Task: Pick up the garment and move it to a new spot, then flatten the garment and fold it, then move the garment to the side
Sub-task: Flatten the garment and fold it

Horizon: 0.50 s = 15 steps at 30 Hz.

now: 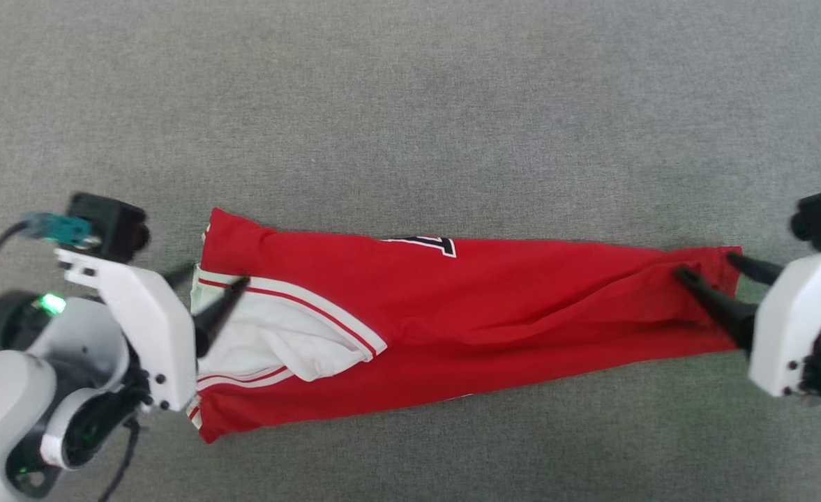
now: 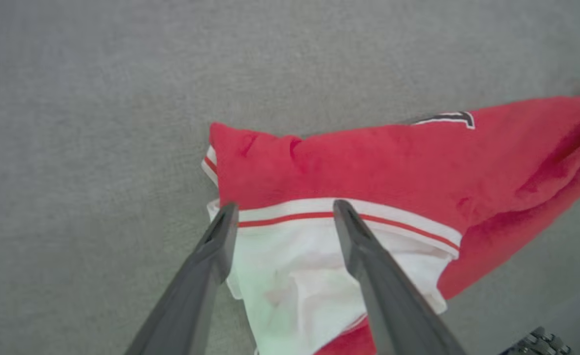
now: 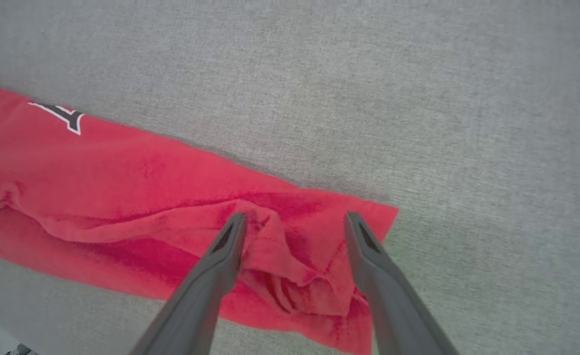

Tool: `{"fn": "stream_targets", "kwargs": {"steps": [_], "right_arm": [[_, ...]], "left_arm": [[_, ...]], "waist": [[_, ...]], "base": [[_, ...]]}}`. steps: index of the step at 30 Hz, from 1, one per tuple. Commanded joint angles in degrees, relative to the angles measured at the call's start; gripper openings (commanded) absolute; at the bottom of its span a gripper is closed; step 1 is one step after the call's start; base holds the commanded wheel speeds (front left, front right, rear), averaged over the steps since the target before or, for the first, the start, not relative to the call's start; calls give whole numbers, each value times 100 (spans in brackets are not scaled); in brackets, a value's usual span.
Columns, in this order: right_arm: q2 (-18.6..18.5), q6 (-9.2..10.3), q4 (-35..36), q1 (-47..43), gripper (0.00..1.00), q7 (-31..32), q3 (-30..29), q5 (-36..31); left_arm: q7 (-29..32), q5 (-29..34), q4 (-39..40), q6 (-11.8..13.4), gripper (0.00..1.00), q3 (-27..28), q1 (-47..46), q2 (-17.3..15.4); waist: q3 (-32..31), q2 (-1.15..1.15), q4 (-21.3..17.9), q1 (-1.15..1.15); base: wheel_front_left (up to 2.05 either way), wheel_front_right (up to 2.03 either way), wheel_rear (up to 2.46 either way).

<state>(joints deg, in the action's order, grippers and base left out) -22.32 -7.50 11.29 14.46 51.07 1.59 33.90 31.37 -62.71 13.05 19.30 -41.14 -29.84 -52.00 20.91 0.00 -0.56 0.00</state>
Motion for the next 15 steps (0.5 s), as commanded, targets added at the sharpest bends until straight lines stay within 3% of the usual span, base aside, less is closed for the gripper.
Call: {"fn": "stream_targets", "kwargs": {"steps": [1,7,15], "right_arm": [[-43,2,62,-62,100,77,-167,24],[-58,2,-196,-45,100,310,-532,55],[-6,2,-801,97,100,510,-422,82]], "left_arm": [[-481,168,63,-114,100,158,155,-22],[-1948,498,73,-261,100,569,561,30],[-3360,606,-254,-331,100,876,1117,309]], "waist": [[11,0,8,0],[112,0,129,0],[201,0,361,0]], "base": [[0,0,0],[0,0,0],[0,0,0]]}}
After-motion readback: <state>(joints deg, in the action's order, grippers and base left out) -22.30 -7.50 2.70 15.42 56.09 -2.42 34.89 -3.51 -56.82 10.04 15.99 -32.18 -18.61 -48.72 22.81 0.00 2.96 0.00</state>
